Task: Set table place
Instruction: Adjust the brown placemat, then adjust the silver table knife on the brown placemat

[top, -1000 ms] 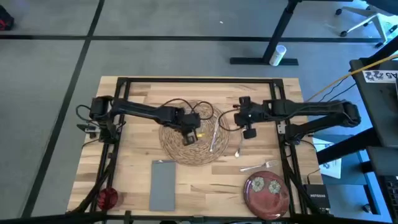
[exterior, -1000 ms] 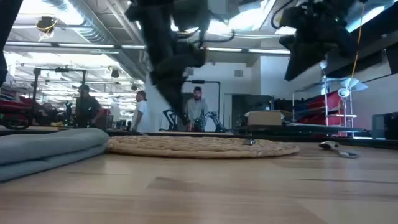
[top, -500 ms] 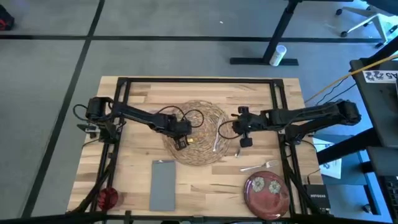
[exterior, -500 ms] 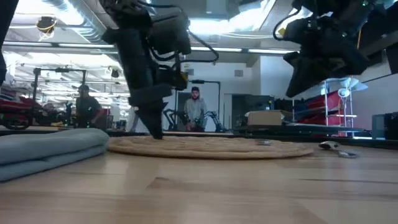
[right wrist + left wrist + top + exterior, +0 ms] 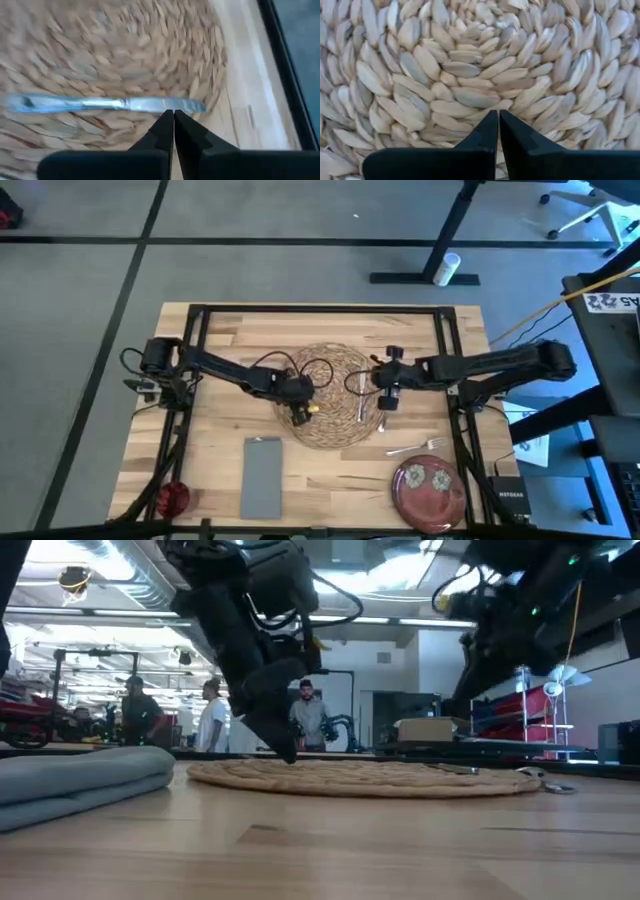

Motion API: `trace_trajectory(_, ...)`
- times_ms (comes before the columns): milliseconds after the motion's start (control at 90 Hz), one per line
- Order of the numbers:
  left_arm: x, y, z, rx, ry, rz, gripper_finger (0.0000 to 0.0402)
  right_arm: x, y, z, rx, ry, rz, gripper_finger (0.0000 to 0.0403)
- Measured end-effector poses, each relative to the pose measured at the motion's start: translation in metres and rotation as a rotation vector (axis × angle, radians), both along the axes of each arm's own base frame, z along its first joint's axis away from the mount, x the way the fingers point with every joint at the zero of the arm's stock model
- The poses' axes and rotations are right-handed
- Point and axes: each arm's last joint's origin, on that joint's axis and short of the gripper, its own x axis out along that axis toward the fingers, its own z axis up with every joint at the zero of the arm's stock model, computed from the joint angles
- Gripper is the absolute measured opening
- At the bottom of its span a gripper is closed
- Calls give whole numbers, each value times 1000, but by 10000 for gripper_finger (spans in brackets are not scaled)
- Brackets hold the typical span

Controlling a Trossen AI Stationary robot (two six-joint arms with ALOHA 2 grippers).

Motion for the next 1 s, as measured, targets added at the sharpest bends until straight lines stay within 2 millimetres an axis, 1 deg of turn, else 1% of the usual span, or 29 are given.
trace_trajectory(178,0,0,0,4,0,1,0,18,-18,-23,-29,43,-34,0)
trace_trajectory(344,0,0,0,4,1,0,0,22,-33,-41,-27,112,-89,0)
trace_trajectory(678,0,0,0,6,1,-2,0,27,-48,-58,-12,149,-92,0)
trace_trajectory(1000,0,0,0,8,1,-5,0,31,-51,-67,-1,160,-83,0)
